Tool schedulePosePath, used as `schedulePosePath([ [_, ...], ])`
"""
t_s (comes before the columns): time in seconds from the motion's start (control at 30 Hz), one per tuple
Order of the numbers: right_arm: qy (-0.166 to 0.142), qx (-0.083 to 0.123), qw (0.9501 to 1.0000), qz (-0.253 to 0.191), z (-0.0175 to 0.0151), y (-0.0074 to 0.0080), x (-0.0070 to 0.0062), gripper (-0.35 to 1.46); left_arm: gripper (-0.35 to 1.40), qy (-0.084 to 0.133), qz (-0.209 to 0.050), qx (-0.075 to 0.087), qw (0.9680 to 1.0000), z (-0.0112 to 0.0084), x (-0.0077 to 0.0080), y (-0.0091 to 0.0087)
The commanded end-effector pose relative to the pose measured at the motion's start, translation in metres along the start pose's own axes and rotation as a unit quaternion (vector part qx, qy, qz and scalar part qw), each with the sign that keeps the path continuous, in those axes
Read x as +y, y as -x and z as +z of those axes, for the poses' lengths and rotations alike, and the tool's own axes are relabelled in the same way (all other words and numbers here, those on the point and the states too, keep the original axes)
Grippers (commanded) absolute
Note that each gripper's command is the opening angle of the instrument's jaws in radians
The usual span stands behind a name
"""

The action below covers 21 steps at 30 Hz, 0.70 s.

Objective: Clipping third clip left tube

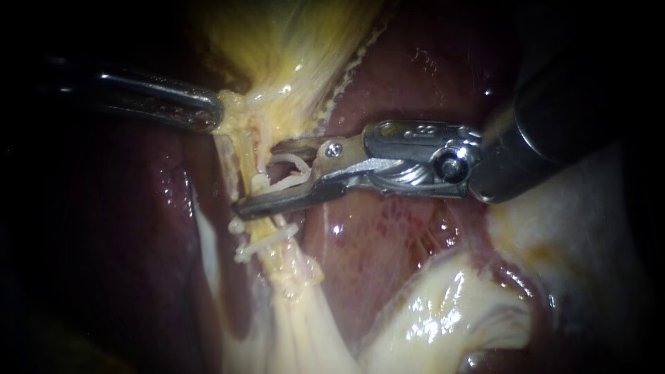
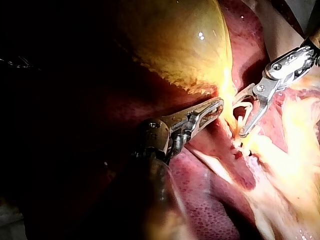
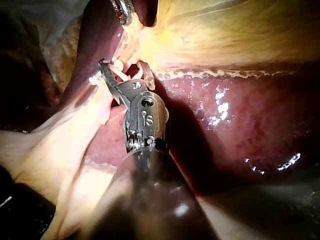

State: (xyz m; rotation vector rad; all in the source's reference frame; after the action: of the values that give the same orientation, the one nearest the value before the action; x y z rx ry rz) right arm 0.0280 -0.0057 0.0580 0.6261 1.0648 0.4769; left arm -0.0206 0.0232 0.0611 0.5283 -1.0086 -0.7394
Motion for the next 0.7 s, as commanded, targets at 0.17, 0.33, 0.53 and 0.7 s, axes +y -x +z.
schedulePosePath([
  [0.17,-0.004,-0.001,1.0000,-0.001,-0.0015,0.0004,-0.0002,0.50,-0.35,-0.001,0.000,0.000,1.0000,-0.0001,0.0000,0.0000],
  [0.33,-0.010,-0.002,0.9999,0.007,-0.0038,0.0010,-0.0004,0.50,-0.35,-0.001,0.000,0.000,1.0000,-0.0001,0.0000,0.0000],
  [0.53,-0.016,-0.003,0.9997,0.015,-0.0062,0.0012,-0.0009,0.50,-0.35,-0.001,0.000,0.000,1.0000,-0.0002,0.0000,0.0001],
  [0.7,-0.023,-0.004,0.9994,0.025,-0.0080,0.0000,-0.0020,0.50,-0.35,-0.002,0.000,0.000,1.0000,-0.0002,0.0000,0.0001],
])
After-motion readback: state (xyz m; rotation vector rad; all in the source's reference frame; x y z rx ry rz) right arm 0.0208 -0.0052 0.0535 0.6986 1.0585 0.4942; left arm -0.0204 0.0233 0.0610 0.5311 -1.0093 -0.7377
